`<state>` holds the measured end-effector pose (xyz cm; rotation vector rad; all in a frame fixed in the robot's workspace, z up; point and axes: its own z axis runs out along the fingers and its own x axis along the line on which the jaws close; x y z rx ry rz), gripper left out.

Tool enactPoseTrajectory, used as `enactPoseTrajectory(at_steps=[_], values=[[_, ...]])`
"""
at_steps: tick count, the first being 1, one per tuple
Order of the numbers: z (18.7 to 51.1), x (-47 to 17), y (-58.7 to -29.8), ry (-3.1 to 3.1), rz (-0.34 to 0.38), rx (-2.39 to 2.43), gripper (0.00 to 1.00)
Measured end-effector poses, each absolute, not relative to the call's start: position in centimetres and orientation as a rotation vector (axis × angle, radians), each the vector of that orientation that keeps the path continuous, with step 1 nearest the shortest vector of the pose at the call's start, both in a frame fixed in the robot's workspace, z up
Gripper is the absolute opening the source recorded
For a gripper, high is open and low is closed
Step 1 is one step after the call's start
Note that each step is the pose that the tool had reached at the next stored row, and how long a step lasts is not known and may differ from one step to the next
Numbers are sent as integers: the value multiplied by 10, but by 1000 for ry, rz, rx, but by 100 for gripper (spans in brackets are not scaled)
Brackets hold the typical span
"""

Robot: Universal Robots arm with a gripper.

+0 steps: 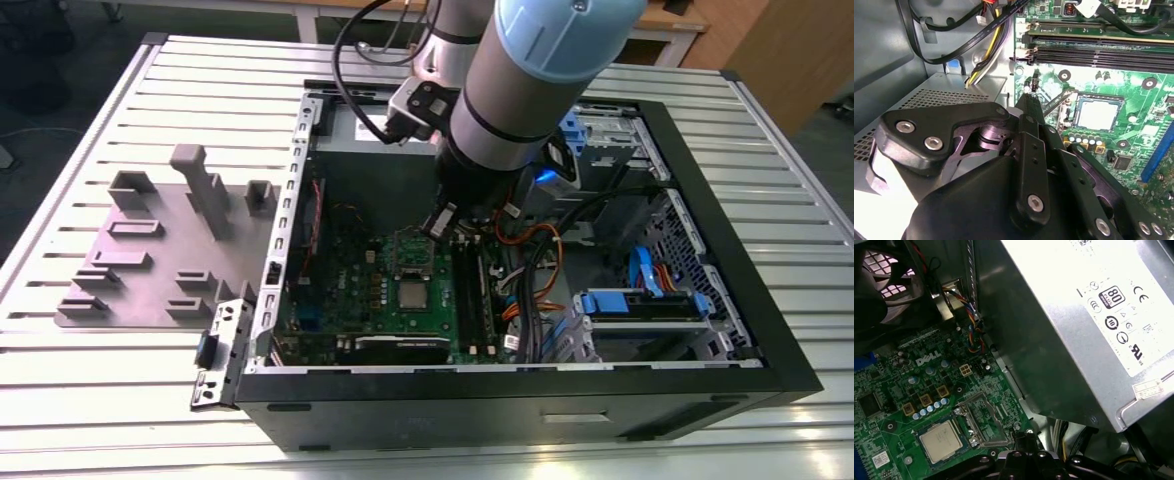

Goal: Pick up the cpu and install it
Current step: 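Close the cpu cover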

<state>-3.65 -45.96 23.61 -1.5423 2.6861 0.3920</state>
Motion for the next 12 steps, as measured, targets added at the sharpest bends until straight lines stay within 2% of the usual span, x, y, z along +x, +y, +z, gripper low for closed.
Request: enactPoseTrajectory(at_steps=[12], values=[[242,-37,-460,2685,392,-1543,11]])
